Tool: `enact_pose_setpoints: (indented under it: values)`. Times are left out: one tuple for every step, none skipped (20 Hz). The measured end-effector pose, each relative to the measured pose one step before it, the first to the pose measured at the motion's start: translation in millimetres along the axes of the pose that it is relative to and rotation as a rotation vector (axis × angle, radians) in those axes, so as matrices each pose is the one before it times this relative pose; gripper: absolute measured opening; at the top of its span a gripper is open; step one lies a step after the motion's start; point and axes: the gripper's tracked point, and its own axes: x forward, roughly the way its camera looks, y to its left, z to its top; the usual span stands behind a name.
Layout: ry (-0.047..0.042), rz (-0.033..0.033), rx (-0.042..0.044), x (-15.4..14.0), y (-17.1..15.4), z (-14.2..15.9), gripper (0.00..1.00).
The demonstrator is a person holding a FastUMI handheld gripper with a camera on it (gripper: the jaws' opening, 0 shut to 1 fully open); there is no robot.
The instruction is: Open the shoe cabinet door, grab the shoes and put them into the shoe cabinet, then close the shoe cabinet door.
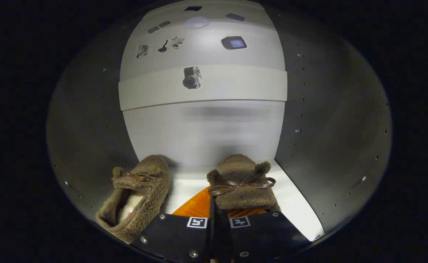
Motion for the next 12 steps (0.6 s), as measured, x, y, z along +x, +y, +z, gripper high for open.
enact_pose_setpoints:
  values:
    - [0.00745,0.00793,0.01154,2.57,0.94,-0.68,0.08]
    - [0.01039,0.00719,0.01286,0.42,1.22,-1.58,0.09]
    - [0.00721,0.00934,0.01239,-2.62,1.56,-0.39,0.12]
    - [0.00751,0.00620,0.01344,-4.15,1.01,-0.22,0.14]
    - [0.01290,0.01743,0.01994,-5.79,2.72,-1.80,0.20]
    - [0.00942,0.01479,0.02157,-5.91,5.32,0.21,0.27]
    - [-0.00053,0.00876,0.01337,-6.09,3.71,0.91,0.36]
    - [-0.00147,-0.00095,0.00347,-4.87,1.53,1.06,0.44]
    - [0.00118,-0.00224,-0.00158,-4.77,1.83,-0.12,0.54]
    - [0.00655,0.00021,-0.00113,-5.30,2.77,-1.82,0.58]
    - [0.00302,-0.00239,-0.00115,-6.65,2.38,-0.88,0.65]
    - [-0.00916,-0.00385,-0.00278,-7.73,1.41,0.98,0.67]
